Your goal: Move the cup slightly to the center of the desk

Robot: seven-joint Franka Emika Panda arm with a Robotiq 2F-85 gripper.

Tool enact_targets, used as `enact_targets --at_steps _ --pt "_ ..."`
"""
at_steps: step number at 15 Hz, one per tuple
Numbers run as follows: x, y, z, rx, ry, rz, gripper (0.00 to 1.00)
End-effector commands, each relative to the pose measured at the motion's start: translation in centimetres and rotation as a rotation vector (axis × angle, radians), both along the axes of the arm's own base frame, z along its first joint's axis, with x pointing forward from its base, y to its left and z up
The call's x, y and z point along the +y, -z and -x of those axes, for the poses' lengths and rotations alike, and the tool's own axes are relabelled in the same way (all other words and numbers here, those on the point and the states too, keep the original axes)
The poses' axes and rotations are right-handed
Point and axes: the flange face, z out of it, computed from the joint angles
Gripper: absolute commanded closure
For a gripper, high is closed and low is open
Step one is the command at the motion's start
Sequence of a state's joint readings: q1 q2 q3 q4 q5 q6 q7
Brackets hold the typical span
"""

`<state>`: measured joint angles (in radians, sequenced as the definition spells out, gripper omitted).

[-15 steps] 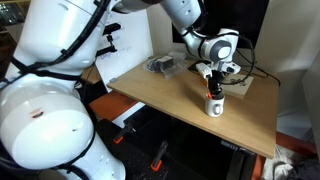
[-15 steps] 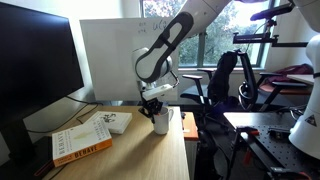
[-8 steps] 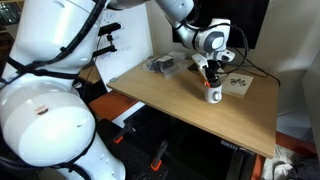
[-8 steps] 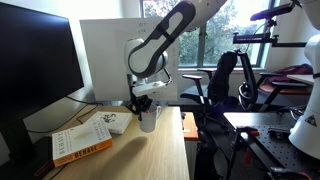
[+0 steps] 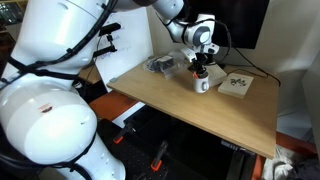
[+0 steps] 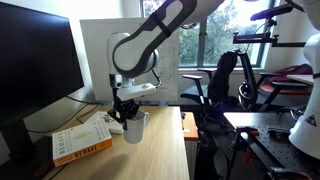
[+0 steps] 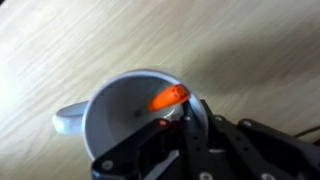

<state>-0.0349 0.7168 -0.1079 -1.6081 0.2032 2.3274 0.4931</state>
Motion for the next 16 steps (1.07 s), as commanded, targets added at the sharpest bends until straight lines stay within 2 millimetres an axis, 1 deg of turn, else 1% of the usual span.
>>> enact_targets --at_steps 1,6,10,11,12,13,15,16 --pt "1.0 0.9 -1.0 0.052 -0.057 -0.006 0.97" --pt "2.8 3.0 -2.1 0.069 -0.099 -0.007 0.97" --pt "3.3 3.7 -2.4 0.097 -0.115 -0.001 0.97" --pt "3.5 3.6 -2.5 0.1 -0.12 -0.003 0.64" --pt "3.7 3.4 -2.6 0.098 -0.134 -0.007 0.62" --pt "3.8 2.9 -2.7 0.093 -0.142 -0.008 0.56" --pt "3.9 1.7 -2.9 0.079 -0.161 -0.011 0.41" --pt "3.9 0.7 -2.9 0.068 -0.169 -0.01 0.34"
